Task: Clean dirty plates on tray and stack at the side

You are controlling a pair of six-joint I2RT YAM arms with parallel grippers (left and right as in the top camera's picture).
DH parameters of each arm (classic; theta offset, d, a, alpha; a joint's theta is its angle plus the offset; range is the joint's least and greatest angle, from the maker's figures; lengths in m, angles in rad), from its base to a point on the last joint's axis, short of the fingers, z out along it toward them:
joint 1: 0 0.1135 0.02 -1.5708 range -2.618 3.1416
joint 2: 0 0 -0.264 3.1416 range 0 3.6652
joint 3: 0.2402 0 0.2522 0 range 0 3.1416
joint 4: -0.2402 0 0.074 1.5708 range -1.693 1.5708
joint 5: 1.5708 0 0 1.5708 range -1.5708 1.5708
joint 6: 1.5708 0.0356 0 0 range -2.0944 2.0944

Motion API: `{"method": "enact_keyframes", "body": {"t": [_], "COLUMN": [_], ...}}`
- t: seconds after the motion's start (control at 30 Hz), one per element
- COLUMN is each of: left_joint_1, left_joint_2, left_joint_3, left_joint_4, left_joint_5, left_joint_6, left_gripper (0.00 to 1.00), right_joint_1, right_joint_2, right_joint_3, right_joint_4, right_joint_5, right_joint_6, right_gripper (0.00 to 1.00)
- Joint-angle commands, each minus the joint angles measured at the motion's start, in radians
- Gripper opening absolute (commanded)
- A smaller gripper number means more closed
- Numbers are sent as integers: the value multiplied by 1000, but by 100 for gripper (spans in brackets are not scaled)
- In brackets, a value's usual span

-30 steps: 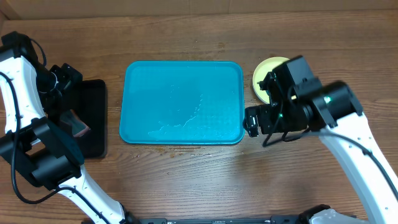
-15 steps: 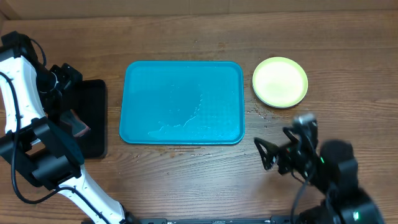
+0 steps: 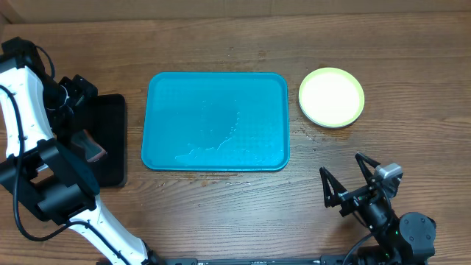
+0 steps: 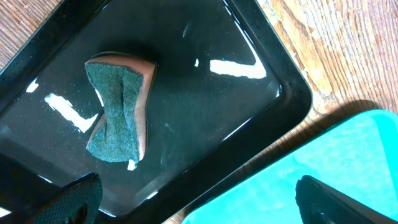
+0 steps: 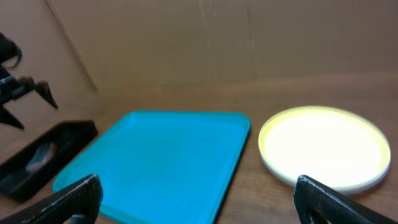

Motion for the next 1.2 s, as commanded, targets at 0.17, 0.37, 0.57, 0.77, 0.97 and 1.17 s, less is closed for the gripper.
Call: {"method": "enact_keyframes", "body": {"t": [0.17,0.37,0.57,0.77,0.97,1.17], "left_joint_1": [4,4,4,4,4,4], "left_joint_2": [2,2,2,2,2,2], "left_joint_3": [15,15,15,15,15,15], "left_joint_4": [0,0,0,0,0,0], "left_joint_5": [3,3,3,3,3,3], "left_joint_6": [13,13,12,13,13,12], "left_gripper": [99,100,100,100,100,100], "right_joint_1": [-4,-4,-4,-4,-4,-4], "right_joint_2": [-11,-11,-12,-12,-12,-12], "right_joint_3": [-76,-195,-242,-242,-241,-241], "right_joint_4": [208,420,521,445,319,320], "right_joint_5": [56,127,171,212,262,261], "right_joint_6": [3,3,3,2,-9,-8], "right_gripper": [100,100,100,100,100,100]}}
